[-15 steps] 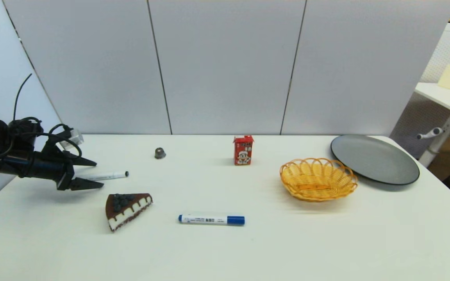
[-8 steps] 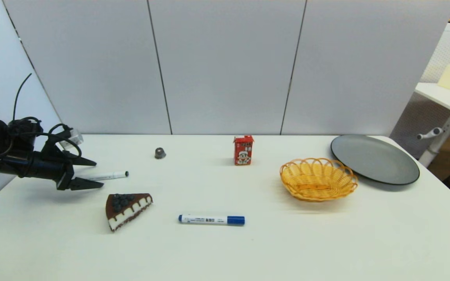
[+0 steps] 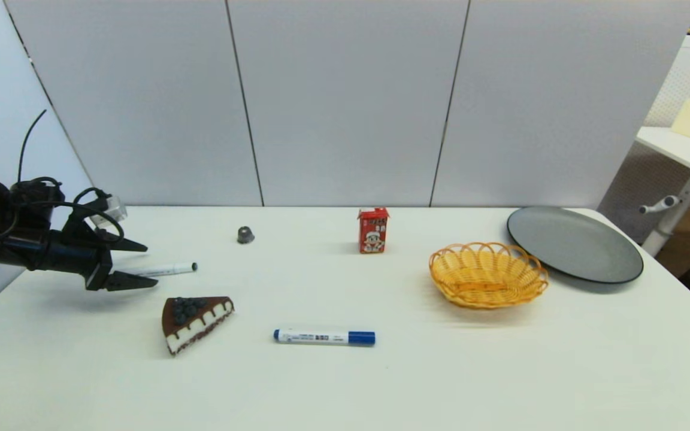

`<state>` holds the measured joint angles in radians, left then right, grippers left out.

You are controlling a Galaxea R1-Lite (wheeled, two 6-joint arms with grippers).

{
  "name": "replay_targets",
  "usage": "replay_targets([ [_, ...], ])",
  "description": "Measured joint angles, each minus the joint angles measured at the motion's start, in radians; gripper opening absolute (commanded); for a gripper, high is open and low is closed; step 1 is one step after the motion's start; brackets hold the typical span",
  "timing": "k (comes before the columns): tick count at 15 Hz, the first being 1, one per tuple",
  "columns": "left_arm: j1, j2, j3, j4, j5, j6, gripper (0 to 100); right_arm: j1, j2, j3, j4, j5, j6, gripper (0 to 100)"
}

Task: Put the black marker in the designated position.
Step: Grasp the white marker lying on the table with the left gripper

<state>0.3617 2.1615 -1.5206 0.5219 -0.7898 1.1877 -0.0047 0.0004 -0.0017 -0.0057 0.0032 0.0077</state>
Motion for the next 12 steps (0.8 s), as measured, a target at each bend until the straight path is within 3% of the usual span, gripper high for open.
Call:
replay_targets([
  [9,0.0,0.009,0.001,-0.003,0.0,0.002,100,0.0,0.0,0.0,0.0,0.0,0.0,100],
  [10,0.0,0.01,0.001,-0.003,0.0,0.002,0,0.0,0.0,0.0,0.0,0.0,0.0,100],
  [12,0.0,0.011,0.0,-0.004,0.0,0.002,0,0.0,0.0,0.0,0.0,-0.001,0.0,100],
])
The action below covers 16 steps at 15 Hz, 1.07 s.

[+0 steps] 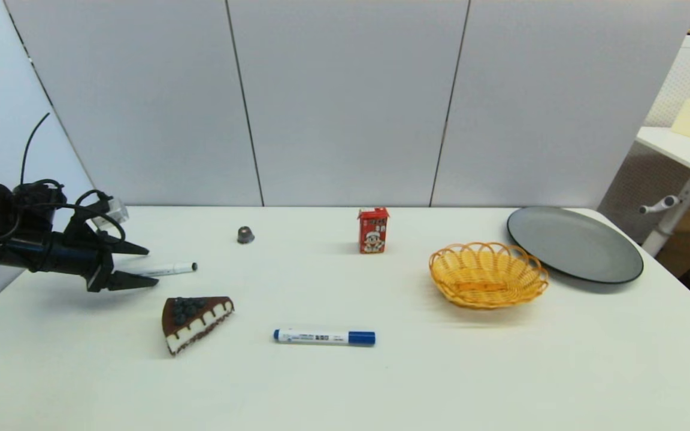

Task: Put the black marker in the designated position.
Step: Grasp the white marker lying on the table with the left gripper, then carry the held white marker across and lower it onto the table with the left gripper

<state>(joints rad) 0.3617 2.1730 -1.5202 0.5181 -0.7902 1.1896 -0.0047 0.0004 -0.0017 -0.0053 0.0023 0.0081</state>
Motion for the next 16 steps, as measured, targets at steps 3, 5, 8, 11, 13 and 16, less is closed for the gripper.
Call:
replay_targets([
  [3,0.0,0.005,0.001,0.0,-0.003,-0.001,0,0.0,0.0,0.0,0.0,0.0,0.0,100],
  [5,0.0,0.007,0.001,0.0,-0.003,-0.001,0,0.0,0.0,0.0,0.0,0.0,0.0,100],
  [8,0.0,0.01,0.001,0.001,-0.004,0.032,0,0.0,0.0,0.0,0.0,0.0,0.0,100],
  [11,0.0,0.011,0.001,0.001,-0.003,0.035,0,0.0,0.0,0.0,0.0,0.0,0.0,100],
  [13,0.0,0.006,-0.001,0.002,-0.001,0.034,0,0.0,0.0,0.0,0.0,0.0,0.0,100],
  [16,0.0,-0.03,-0.009,0.006,0.001,0.028,0,0.0,0.0,0.0,0.0,0.0,-0.001,100],
])
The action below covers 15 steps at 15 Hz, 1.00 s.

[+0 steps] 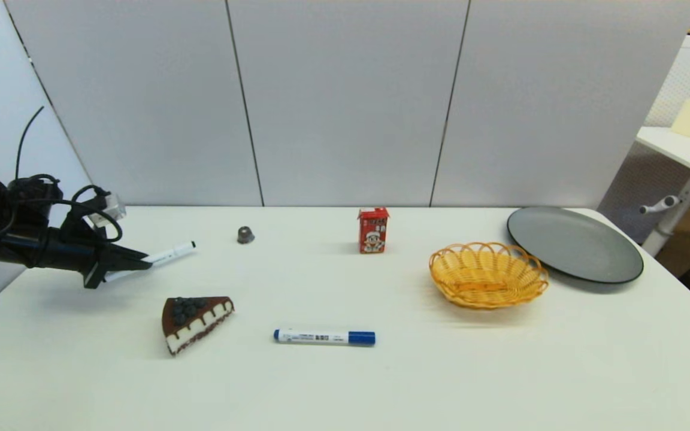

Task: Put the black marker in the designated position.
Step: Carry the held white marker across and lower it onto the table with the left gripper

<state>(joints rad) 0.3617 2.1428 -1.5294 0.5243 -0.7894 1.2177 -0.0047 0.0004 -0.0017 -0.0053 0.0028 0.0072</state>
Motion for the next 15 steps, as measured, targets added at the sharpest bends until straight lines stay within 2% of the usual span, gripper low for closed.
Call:
replay_targets([
  [3,-0.001,-0.09,-0.005,0.021,0.002,-0.008,0,0.0,0.0,0.0,0.0,0.0,0.001,100],
  [6,-0.056,-0.202,-0.02,0.115,0.001,-0.012,0,0.0,0.0,0.0,0.0,0.0,0.0,100],
  [10,-0.273,-0.306,-0.06,0.257,0.045,-0.032,0,0.0,0.0,0.0,0.0,0.0,0.0,100],
  [15,-0.65,-0.37,-0.111,0.28,0.164,-0.179,0,0.0,0.0,0.0,0.0,0.0,0.001,100],
])
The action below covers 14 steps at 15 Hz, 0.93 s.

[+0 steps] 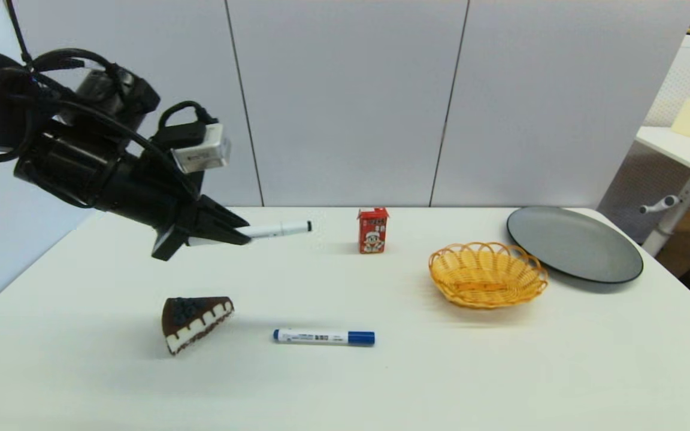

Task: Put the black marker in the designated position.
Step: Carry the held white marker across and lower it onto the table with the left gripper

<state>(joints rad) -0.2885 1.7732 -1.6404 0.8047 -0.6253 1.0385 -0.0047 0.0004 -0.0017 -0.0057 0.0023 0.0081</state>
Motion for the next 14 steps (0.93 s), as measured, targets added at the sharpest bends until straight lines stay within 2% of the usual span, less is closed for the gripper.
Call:
replay_targets([
  [2,-0.132,0.0,-0.021,-0.016,0.061,-0.078,0,0.0,0.0,0.0,0.0,0.0,0.0,100],
  [4,-0.249,0.025,-0.037,-0.088,0.123,-0.173,0,0.0,0.0,0.0,0.0,0.0,0.0,100],
  [9,-0.479,0.16,-0.06,-0.367,0.245,-0.442,0,0.0,0.0,0.0,0.0,0.0,0.0,100],
  [14,-0.629,0.341,-0.255,-0.416,0.311,-0.574,0,0.0,0.0,0.0,0.0,0.0,-0.001,100],
])
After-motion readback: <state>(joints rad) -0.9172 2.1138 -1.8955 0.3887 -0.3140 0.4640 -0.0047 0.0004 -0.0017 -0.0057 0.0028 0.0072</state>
